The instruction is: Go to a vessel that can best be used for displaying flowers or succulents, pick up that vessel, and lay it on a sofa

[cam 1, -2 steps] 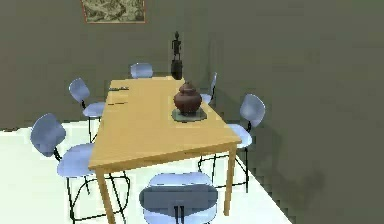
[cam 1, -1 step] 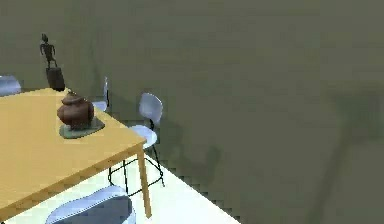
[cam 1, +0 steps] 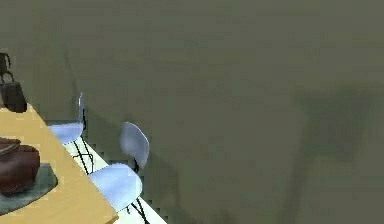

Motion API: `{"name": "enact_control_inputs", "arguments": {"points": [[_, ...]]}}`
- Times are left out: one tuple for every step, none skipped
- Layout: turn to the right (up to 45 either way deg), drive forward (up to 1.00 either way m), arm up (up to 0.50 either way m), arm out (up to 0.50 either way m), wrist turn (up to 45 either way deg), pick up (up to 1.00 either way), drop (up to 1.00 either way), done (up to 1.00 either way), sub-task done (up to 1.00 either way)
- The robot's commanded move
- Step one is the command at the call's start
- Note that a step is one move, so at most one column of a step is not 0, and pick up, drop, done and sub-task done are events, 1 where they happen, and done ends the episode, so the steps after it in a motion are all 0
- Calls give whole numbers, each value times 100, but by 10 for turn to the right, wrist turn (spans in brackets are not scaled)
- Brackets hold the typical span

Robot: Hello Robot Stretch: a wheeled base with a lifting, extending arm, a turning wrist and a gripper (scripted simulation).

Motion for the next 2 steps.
{"name": "enact_control_inputs", "arguments": {"points": [[-90, 0, 0, 0, 0, 0, 0, 0, 0], [0, 55, 0, 0, 0, 0, 0, 0, 0]]}}
